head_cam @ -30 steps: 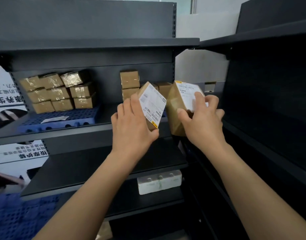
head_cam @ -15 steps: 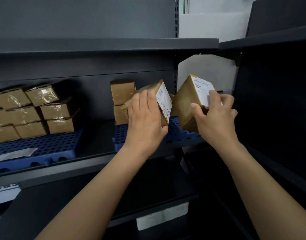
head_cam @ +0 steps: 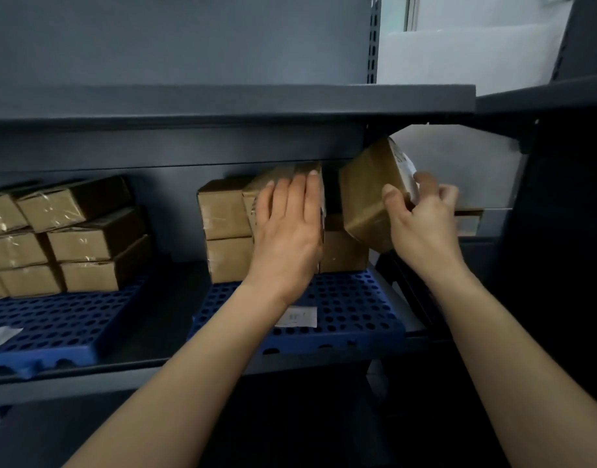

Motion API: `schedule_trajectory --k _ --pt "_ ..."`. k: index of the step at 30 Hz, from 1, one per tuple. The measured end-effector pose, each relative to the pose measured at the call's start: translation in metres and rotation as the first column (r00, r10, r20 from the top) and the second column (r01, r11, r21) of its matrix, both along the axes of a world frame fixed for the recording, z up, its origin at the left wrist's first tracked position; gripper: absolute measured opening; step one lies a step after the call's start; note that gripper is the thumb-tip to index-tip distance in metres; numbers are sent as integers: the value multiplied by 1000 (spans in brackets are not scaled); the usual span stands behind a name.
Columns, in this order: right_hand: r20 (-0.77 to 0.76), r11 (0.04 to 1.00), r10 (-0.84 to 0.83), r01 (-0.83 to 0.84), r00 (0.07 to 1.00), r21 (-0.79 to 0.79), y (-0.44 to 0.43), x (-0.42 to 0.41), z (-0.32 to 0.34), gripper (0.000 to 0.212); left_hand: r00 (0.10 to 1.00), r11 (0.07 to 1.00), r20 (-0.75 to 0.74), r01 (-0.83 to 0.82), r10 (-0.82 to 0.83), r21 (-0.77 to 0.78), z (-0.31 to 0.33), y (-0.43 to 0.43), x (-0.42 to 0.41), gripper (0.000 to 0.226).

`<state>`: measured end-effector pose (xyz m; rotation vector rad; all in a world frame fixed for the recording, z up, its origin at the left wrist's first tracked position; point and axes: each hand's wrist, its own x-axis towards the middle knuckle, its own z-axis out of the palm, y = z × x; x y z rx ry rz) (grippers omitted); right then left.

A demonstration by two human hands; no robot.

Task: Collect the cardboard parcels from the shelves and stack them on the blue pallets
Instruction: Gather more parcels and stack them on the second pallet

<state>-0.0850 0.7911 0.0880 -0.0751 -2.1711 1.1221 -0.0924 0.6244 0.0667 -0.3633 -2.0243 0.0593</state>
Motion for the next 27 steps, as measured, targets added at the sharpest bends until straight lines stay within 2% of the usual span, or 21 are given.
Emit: schedule_trajectory --k 10,13,18,22,25,27 --pt "38 984 157 -154 987 -85 14 -49 7 52 989 979 14 -146 150 -141 -3 13 -41 86" --pt "26 978 181 -177 983 -106 15 -67 3 55 988 978 18 -146 151 -150 -5 13 -51 77" --pt "76 953 231 -209 970 -218 15 -90 -2 52 988 971 13 -149 154 -185 -5 13 -62 77" --pt "130 950 237 -201 963 -240 10 -97 -3 59 989 972 14 -144 149 -186 -6 13 -69 80" --pt "121 953 225 -193 967 -233 6 -99 -4 55 987 970 9 -156 160 -187 -6 8 -72 80" --pt "126 962 210 -181 970 -207 3 -101 -6 61 985 973 15 -168 173 -159 -5 5 -73 79"
